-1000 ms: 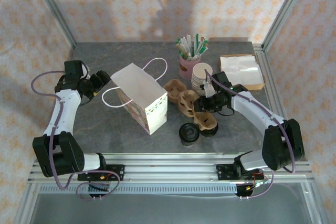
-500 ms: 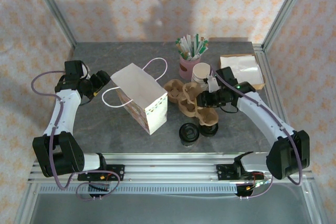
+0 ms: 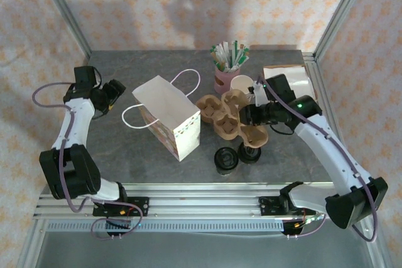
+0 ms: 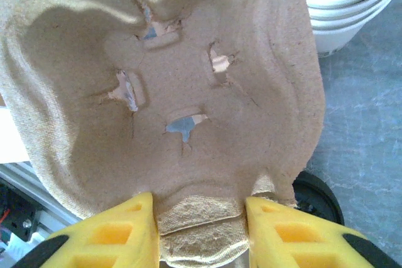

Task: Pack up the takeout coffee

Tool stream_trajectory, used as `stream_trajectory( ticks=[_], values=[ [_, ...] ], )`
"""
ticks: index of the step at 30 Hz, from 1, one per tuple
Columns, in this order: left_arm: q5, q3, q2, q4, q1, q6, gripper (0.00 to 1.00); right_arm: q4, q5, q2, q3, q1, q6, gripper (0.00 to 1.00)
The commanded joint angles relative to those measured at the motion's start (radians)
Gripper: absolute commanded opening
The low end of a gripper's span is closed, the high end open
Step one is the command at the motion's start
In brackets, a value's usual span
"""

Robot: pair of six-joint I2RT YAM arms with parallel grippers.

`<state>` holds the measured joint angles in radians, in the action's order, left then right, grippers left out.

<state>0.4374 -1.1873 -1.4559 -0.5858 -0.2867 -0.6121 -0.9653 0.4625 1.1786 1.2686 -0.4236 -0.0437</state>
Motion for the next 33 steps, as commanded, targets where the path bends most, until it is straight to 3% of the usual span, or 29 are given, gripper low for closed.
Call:
stream_trajectory(
  ticks=[1,7,13,25,33],
  values=[
    [0.000,-0.083,-0.077,-0.014,0.029,0.025,0.73,-0.076,-0.055,-0.017,0.108,-0.018,-0.018,0.36],
    [0.081,-0.192,-0.264,-0.049,0.099,0.107,0.73,-0.137,-0.051,0.050,0.322,-0.063,-0.020,0.36],
    [0.093,-0.224,-0.411,-0.033,0.111,0.147,0.73,-0.185,-0.079,0.152,0.524,-0.148,-0.020,0.35],
    [0.230,-0.130,-0.494,0.045,0.200,0.084,0.73,-0.211,-0.171,0.400,0.866,-0.369,-0.007,0.35],
    [0.229,-0.052,-0.460,0.045,0.222,0.013,0.74,-0.250,-0.207,0.580,1.105,-0.463,-0.024,0.36]
  ],
)
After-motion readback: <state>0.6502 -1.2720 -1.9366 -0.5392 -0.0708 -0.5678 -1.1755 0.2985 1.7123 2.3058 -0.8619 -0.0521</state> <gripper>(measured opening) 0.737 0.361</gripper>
